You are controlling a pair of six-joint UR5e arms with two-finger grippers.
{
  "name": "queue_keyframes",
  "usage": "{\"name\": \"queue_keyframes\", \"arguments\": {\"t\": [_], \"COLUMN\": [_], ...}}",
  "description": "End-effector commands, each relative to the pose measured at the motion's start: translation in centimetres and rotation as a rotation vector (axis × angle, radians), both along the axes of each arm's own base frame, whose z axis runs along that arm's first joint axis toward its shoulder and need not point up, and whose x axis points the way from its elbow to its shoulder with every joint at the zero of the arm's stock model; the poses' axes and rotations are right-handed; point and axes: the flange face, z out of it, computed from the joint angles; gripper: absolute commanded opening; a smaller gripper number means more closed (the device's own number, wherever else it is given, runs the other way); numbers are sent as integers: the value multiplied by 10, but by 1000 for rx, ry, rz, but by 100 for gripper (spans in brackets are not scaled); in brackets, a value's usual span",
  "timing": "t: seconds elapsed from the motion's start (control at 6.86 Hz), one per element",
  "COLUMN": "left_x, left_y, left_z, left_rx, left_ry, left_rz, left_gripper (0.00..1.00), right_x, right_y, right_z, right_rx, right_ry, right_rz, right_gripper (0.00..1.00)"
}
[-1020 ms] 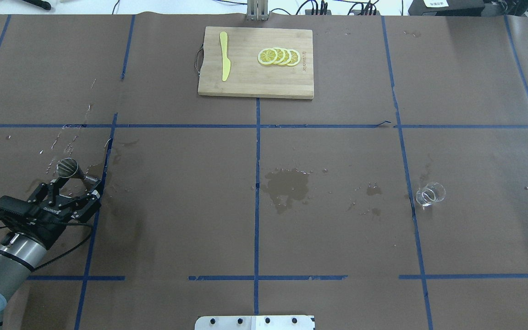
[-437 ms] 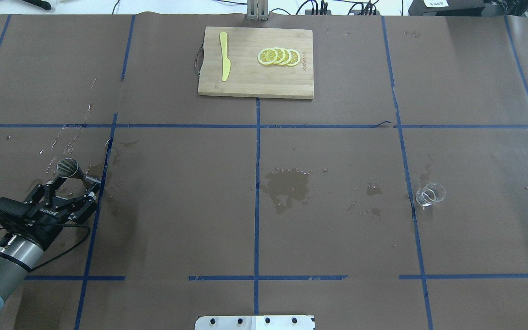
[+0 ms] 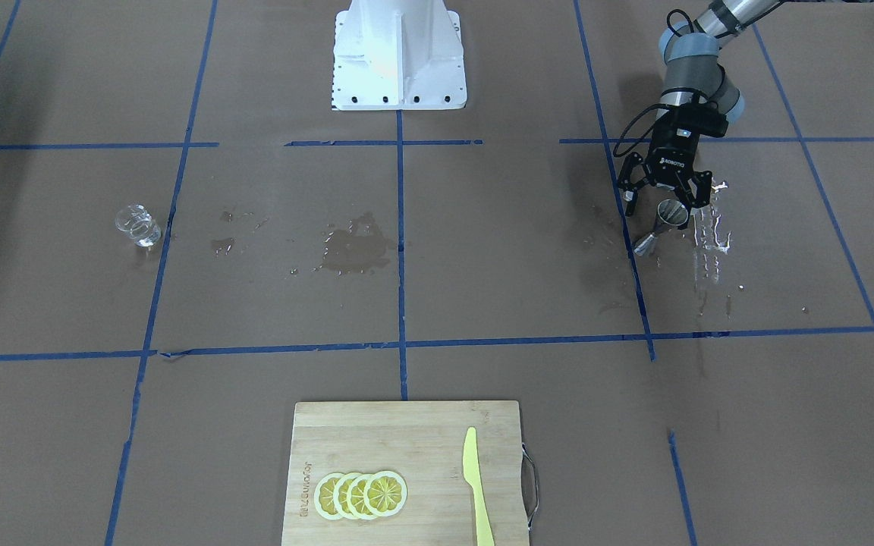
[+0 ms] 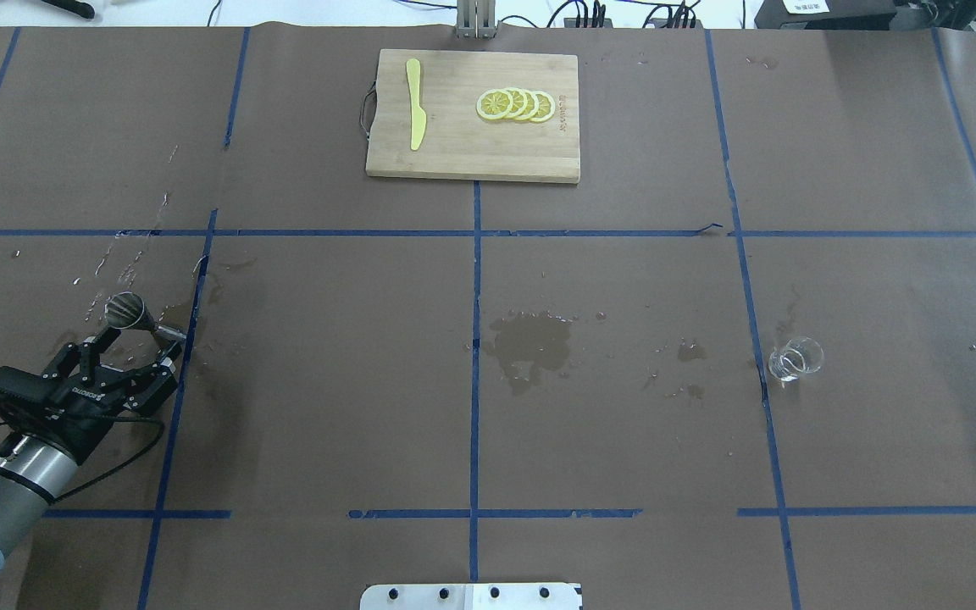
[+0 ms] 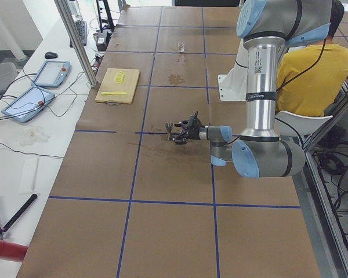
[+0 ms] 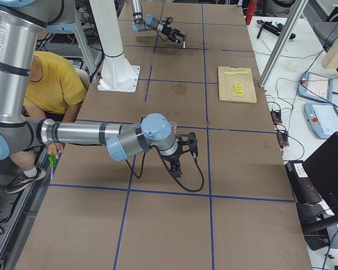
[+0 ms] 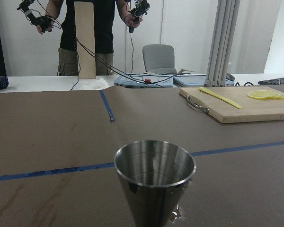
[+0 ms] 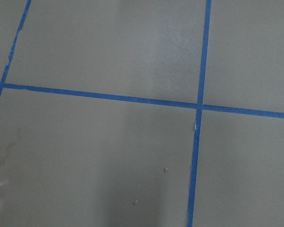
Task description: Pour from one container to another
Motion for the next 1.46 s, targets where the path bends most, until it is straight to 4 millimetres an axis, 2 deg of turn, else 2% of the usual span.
{"name": "queue_keyframes", "arguments": {"t": [0.0, 0.15, 0.58, 0.87, 1.31], "left_x": [-1, -2, -12, -9, -4], "left_y": [-2, -4, -23, -26, -27], "left_z": [2, 2, 7, 2, 1], "left_rx": [0, 0, -1, 15, 15], "left_ry": [-7, -10, -34, -49, -46], "left_rz": [-3, -10, -9, -11, -9], "left_gripper": [94, 91, 91, 91, 81], "right_x": [0, 0, 0, 0, 0], "right_y": [-1, -1, -1, -2, -4], "right_z": [-1, -1, 0, -1, -2], "right_rx": [2, 2, 2, 3, 5], "right_ry": [0, 0, 1, 1, 1], "right_rz": [0, 0, 1, 1, 1], "right_gripper": [100, 100, 100, 100, 100]}}
